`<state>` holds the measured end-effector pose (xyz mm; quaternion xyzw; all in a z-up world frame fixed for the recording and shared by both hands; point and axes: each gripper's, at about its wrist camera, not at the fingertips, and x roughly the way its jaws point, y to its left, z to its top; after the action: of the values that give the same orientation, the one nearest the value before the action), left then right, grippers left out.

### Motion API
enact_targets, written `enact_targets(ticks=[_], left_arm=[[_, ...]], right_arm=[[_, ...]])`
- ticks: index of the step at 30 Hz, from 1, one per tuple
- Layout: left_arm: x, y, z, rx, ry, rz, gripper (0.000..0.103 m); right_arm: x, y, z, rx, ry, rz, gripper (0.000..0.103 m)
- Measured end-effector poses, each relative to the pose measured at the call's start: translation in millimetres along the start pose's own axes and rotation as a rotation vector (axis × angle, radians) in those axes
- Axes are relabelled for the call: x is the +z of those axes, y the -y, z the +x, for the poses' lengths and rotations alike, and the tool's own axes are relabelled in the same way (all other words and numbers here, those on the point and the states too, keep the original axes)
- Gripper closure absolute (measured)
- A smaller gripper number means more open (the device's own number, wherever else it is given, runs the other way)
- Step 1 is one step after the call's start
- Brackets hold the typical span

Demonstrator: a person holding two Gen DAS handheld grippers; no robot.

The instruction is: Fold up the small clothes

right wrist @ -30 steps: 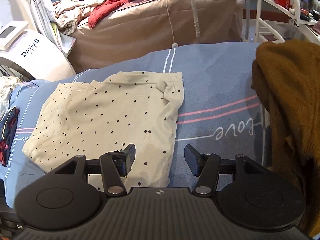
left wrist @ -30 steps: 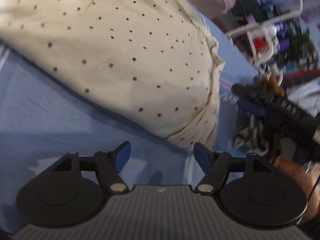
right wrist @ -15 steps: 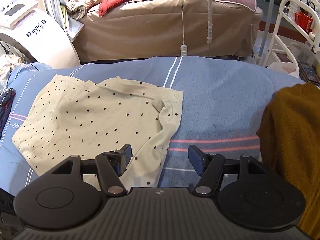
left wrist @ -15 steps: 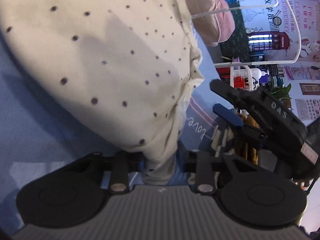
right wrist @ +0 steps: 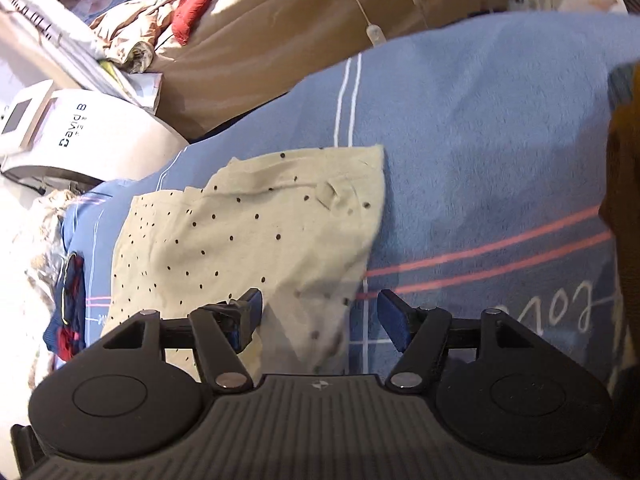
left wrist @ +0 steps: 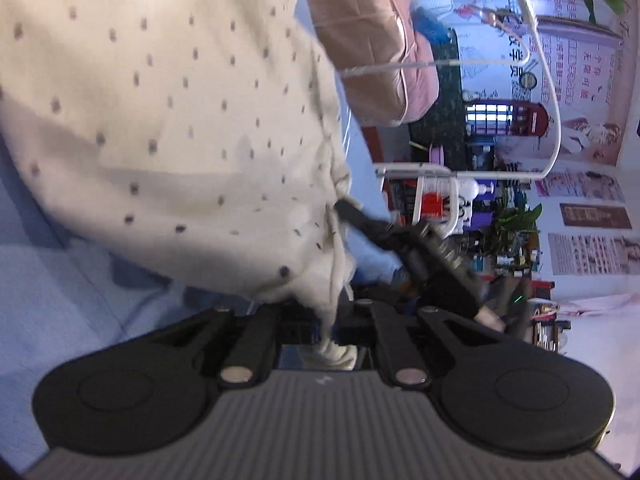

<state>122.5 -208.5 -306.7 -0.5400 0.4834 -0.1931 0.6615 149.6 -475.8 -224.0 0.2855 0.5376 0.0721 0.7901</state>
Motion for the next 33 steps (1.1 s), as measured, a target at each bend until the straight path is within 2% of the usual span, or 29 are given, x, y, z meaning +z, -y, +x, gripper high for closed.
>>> enact_targets(ticks=[4,5,6,8,9,10,13,16,18,20,23,27,30,33], left_arm=[[7,7,-3,0.014,-0.017,0.023,0.098],[8,8,-2,0.012,-0.020,0.025,0.098],[9,8,-2,0.018,-0.021,0.026,0.098],[10,7,-2,0.013,-0.030,0.005,0.098],[10,6,-2,0.013,-0.032,-0.001,0.098],[11,5,-1,0.019,-0.031,0.002,0.098],[10,-1,0,0.041,-0.045,0.000,0.098],[15,-6,0,0.047,-0.047,-0.023,0.098],[21,-5,-5,0.035,-0.033,-0.035,0.098],[33,-4,-15,0.013,-0.009,-0.070,0.098],[60,-4,-47,-0.022,0.065,-0.095,0.098],[106,-10,-97,-0.039,0.190,-0.106,0.098],[137,-26,-132,0.004,0.274,-0.133,0.098],[161,-45,-167,0.048,0.337,-0.164,0.098]], right_arm=[[-10,7,6,0.134,0.007,0.163,0.000],[-11,8,10,0.135,0.012,0.195,0.000],[-11,7,13,0.129,0.014,0.212,0.005],[-6,7,21,0.157,0.004,0.252,0.028],[-5,8,24,0.159,0.000,0.275,0.072],[-4,7,24,0.132,0.014,0.290,0.085],[-3,-2,17,0.058,0.063,0.236,0.088],[-3,-3,10,0.047,0.088,0.226,0.090],[2,-15,4,0.028,0.090,0.176,0.090],[11,-34,1,0.058,0.096,0.139,0.090],[31,-75,5,0.109,0.101,0.105,0.090],[56,-145,37,0.159,0.065,0.019,0.090],[62,-203,77,0.160,0.018,-0.053,0.090],[55,-246,117,0.153,-0.040,-0.093,0.090]])
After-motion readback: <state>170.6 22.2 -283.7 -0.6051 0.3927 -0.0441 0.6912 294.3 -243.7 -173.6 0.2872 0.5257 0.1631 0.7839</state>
